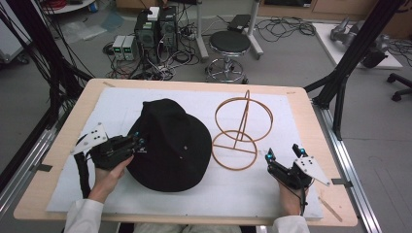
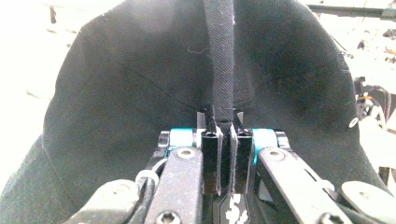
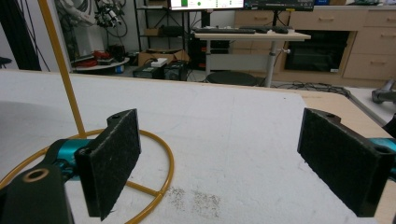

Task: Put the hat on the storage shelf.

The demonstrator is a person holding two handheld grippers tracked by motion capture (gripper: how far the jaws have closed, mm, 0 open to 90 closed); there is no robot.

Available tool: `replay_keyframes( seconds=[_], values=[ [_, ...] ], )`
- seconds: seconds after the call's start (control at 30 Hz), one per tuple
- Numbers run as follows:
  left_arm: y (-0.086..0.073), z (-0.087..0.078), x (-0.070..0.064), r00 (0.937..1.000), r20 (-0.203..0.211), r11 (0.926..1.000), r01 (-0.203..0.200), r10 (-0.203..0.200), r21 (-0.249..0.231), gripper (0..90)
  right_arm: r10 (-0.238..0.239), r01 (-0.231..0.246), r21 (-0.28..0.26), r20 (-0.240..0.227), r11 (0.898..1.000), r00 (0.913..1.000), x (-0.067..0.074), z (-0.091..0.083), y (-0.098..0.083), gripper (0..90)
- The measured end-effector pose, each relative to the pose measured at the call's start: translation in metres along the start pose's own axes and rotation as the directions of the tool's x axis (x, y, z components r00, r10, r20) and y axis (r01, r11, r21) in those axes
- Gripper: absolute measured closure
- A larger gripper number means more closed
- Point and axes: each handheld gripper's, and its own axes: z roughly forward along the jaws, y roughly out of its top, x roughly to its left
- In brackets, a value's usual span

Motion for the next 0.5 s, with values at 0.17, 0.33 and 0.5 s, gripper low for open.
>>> replay_keyframes(
  seconds=[0.17,0.33,0.5],
  values=[
    [0.010,-0.007,-0.002,1.0000,0.005,0.9987,0.002,-0.001,-0.051,86.2,0.006,-0.006,0.002,0.002,1.000,1.0000,0.000,-0.001,0.000,12.6],
    [0.021,-0.013,-0.003,0.9999,0.015,0.9948,-0.002,0.004,-0.102,86.2,0.018,-0.018,-0.008,0.012,1.000,0.9998,-0.002,-0.001,0.001,12.6],
    [0.040,-0.013,-0.005,0.9989,0.026,0.9894,-0.034,0.038,-0.142,86.2,0.024,-0.024,-0.003,0.012,1.000,0.9996,-0.002,-0.001,0.001,12.6]
  ],
)
